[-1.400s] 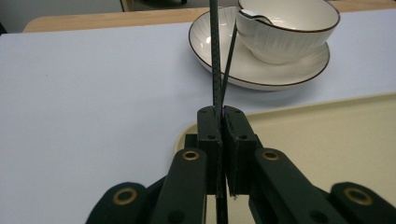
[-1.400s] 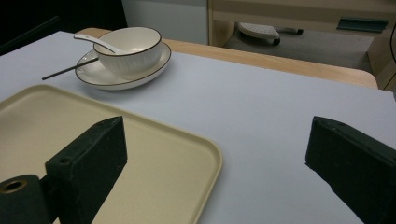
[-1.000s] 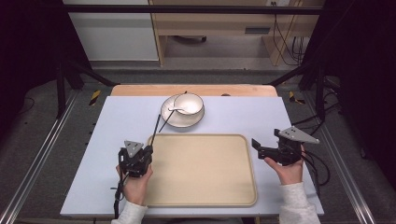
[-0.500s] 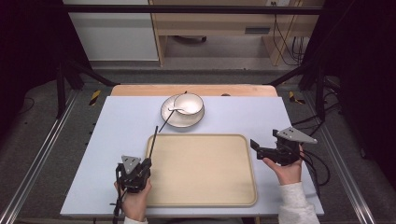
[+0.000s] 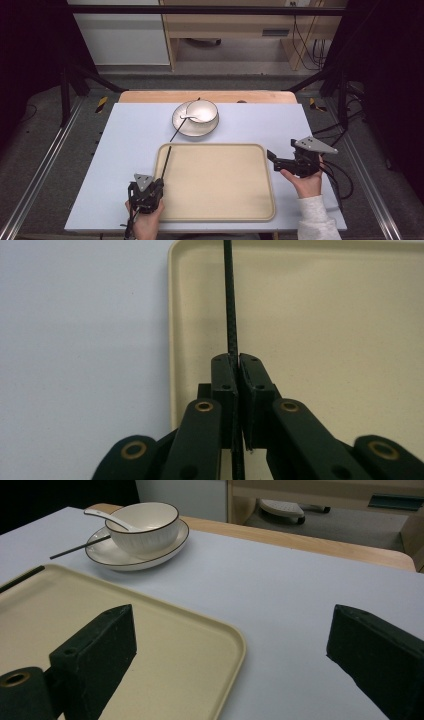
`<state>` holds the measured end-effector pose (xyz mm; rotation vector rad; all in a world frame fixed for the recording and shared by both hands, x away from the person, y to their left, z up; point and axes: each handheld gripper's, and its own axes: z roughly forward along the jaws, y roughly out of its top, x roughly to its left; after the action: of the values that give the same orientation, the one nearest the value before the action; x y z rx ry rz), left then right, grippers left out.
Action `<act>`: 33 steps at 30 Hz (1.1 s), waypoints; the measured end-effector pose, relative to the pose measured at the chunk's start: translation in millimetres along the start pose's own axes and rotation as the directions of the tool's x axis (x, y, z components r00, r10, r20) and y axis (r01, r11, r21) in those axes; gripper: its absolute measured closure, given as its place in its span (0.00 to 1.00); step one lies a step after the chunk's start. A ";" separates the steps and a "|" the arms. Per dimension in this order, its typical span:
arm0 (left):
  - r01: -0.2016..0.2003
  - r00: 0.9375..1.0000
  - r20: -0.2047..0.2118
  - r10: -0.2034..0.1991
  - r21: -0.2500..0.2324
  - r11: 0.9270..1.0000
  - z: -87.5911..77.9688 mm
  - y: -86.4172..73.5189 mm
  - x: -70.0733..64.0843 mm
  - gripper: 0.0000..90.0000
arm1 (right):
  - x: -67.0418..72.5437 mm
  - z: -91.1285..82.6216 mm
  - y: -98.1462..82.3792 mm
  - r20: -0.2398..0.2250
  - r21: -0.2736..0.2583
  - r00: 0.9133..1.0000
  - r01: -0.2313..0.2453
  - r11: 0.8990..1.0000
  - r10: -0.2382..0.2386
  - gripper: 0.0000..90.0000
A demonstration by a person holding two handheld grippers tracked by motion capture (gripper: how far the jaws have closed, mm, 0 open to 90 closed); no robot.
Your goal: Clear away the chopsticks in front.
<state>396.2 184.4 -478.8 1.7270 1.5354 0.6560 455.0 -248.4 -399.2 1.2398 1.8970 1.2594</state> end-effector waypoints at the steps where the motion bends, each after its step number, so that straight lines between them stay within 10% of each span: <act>1: 0.001 1.000 0.002 -0.001 0.003 1.000 1.4 0.9 -0.6 0.95 | -0.1 0.1 -0.1 -0.001 0.002 1.000 0.003 1.000 -0.003 0.07; 19: -0.021 1.000 -0.008 0.022 0.051 0.998 11.4 7.2 -3.0 0.95 | 0.5 1.9 -0.6 -0.001 0.009 1.000 0.004 1.000 -0.004 0.07; 33: -0.042 0.997 0.061 0.045 -0.060 0.997 -1.8 36.5 11.7 0.79 | -0.6 -0.8 0.2 0.006 0.001 1.000 -0.002 1.000 0.002 0.06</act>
<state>419.1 195.2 -449.9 1.7248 1.4256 0.6572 454.7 -249.3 -398.7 1.2446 1.8927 1.2546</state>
